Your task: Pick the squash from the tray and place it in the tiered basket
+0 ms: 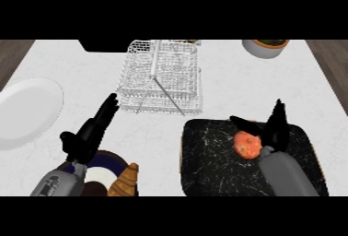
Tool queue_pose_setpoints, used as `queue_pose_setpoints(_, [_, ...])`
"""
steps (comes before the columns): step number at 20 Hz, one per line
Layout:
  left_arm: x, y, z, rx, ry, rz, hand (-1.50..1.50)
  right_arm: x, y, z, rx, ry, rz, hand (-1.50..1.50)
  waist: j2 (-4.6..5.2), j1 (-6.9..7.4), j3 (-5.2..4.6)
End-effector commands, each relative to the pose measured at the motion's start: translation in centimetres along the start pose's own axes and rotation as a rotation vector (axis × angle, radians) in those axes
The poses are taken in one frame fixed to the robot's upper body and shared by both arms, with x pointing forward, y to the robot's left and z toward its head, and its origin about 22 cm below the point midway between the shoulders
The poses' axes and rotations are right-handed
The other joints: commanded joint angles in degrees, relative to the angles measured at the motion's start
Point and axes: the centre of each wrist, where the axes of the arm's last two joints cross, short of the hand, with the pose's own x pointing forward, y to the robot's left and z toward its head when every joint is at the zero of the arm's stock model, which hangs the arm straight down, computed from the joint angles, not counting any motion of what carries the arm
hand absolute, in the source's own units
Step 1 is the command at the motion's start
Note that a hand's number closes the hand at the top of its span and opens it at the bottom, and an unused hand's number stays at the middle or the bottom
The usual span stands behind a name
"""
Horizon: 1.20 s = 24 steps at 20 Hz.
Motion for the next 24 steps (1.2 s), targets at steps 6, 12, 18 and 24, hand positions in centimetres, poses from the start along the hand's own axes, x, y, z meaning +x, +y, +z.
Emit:
queue_pose_setpoints(6, [-0.5,-0.3,0.1,0.006,0.018,0.002,0.0,10.2,0.0,2.6,0.166,0.174,0.359,-1.5,-0.77,-0.7,0.66])
queue_pose_setpoints(12, [-0.9,-0.3,0.3,0.026,0.008,0.022,0.0,16.6,-1.2,5.9,0.137,0.242,0.451,-1.5,-0.4,-1.84,1.03])
queue_pose_setpoints(18, [-0.9,2.2,1.2,0.031,0.025,-0.006,0.0,14.2,-0.9,3.9,0.093,0.334,0.567,-1.5,-0.53,-2.66,1.05])
queue_pose_setpoints(24, [-0.7,1.4,1.0,0.034,0.008,0.017,0.0,13.4,-0.1,4.4,0.138,0.41,0.522,-1.5,-0.11,-2.16,1.21])
